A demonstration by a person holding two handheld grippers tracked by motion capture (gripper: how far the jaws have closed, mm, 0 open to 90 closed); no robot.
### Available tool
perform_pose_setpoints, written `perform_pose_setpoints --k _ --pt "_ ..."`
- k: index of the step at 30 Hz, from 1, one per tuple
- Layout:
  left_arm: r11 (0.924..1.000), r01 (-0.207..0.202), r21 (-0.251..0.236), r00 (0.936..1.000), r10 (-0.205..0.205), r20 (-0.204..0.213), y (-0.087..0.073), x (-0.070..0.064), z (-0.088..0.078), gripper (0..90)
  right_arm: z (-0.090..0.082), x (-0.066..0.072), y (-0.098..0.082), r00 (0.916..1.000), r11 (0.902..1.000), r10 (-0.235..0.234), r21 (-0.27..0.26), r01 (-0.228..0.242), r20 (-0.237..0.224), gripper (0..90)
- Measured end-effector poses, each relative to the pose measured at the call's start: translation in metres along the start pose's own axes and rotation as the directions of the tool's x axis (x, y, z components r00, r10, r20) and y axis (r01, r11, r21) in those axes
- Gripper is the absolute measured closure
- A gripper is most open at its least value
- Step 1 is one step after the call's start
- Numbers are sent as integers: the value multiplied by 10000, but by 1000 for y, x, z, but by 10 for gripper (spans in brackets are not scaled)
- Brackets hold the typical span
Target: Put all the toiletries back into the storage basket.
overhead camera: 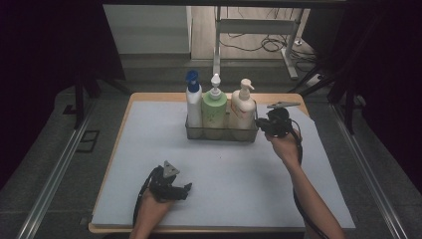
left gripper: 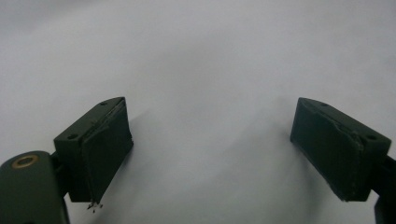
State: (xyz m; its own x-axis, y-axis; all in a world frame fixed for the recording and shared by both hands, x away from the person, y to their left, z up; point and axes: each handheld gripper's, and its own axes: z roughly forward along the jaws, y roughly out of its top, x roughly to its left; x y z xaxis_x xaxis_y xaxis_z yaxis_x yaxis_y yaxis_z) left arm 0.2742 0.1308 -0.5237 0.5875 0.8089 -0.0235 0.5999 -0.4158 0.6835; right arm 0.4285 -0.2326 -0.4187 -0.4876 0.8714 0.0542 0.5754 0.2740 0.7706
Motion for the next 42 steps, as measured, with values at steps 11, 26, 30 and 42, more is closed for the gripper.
perform_pose_setpoints --k 11,26,30,42 --pt "10000 5 -1 10000 -5 2 0 0 0 119 23 -8 10 9987 9998 53 203 -63 509 895" --pt "10000 6 1 10000 -6 4 0 0 0 119 55 -12 5 9974 9957 686 612 -697 200 896" --pt "10000 6 1 10000 -6 3 0 0 0 119 58 -11 2 9974 9951 712 682 -720 138 896" --pt "10000 10 6 10000 -10 5 0 0 0 119 65 2 1 9977 9961 571 696 -544 -373 892"
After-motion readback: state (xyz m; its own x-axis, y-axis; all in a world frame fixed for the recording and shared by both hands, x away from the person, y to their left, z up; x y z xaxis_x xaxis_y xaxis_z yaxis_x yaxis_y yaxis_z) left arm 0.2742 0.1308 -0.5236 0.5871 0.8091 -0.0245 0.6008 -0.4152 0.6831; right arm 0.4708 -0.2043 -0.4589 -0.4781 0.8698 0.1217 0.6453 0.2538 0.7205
